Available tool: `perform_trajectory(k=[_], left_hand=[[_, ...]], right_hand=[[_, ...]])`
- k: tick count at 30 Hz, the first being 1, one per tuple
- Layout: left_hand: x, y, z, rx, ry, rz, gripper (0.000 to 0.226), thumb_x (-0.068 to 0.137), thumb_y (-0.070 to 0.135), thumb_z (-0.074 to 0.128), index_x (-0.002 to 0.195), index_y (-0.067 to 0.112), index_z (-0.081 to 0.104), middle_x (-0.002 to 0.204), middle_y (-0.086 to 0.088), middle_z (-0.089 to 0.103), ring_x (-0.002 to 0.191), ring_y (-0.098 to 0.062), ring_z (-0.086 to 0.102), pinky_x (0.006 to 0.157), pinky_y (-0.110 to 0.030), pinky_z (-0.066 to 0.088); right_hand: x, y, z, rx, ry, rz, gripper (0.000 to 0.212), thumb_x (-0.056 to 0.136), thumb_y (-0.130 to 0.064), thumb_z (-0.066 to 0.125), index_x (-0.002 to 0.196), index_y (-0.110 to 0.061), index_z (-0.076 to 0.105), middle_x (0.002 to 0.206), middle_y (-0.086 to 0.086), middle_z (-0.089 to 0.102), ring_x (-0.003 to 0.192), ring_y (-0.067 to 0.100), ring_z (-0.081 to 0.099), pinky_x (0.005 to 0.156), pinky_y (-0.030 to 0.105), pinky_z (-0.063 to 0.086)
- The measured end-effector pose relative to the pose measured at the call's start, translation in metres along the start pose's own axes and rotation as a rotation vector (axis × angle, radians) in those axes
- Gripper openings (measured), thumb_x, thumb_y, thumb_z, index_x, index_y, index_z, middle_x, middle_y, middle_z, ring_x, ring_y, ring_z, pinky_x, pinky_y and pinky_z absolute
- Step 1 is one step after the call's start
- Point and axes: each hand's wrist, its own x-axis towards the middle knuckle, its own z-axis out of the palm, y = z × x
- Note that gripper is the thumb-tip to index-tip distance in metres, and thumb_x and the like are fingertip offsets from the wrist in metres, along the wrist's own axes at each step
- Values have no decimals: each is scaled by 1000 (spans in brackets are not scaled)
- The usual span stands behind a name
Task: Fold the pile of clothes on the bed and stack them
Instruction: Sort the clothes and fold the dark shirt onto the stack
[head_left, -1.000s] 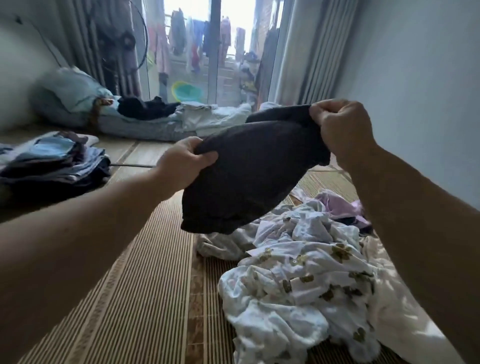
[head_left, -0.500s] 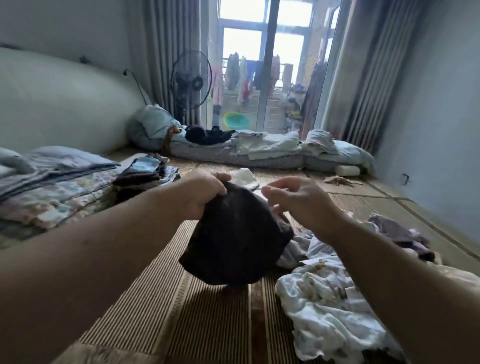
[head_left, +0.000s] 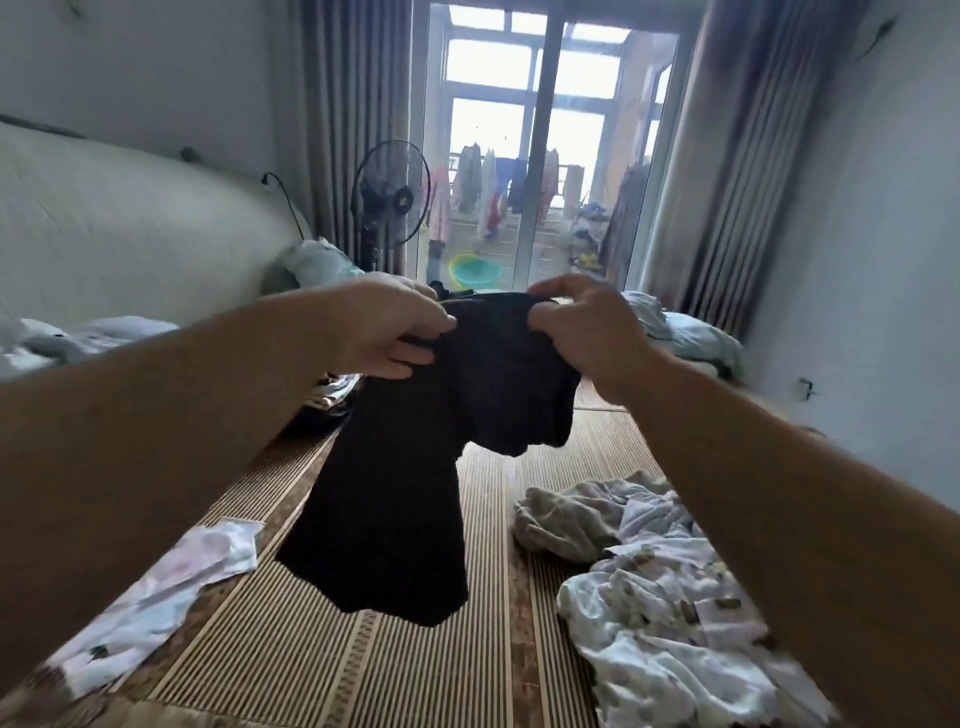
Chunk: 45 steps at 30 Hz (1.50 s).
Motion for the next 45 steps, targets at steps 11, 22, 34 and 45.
perform_trajectory(k=[11, 22, 34, 45], left_hand=[[-14, 40, 18, 340, 4, 674, 38, 78, 26, 74, 113, 16, 64, 107, -4, 70, 102, -22, 66, 97, -50, 47], [-11, 22, -1, -158, -103, 502, 18, 93, 12, 55, 110, 10, 62, 93, -2, 74, 85, -17, 70, 75, -26, 58], [82, -4, 1, 453, 117, 283, 18, 87, 12, 66, 104, 9, 61, 88, -7, 67, 76, -22, 66, 75, -33, 55], [91, -5, -11, 627, 484, 669, 12, 89, 18, 55, 88, 6, 54, 69, -2, 51, 65, -25, 53, 53, -24, 34]], right_hand=[[21, -89, -37, -345, -269, -298, 53, 76, -40, 76, 124, -32, 56, 118, -12, 48, 100, 5, 54, 77, 22, 47], [16, -71, -72, -423, -356, -241, 16, 71, -30, 78, 81, -28, 66, 91, -1, 69, 84, 17, 67, 75, 34, 58], [73, 6, 1, -436, -317, 94, 30, 77, -21, 77, 101, -6, 69, 93, 11, 68, 74, 18, 58, 68, 27, 48], [86, 24, 15, -525, 96, -525, 17, 88, -23, 60, 103, -17, 65, 86, -6, 62, 80, 11, 53, 61, 16, 27]])
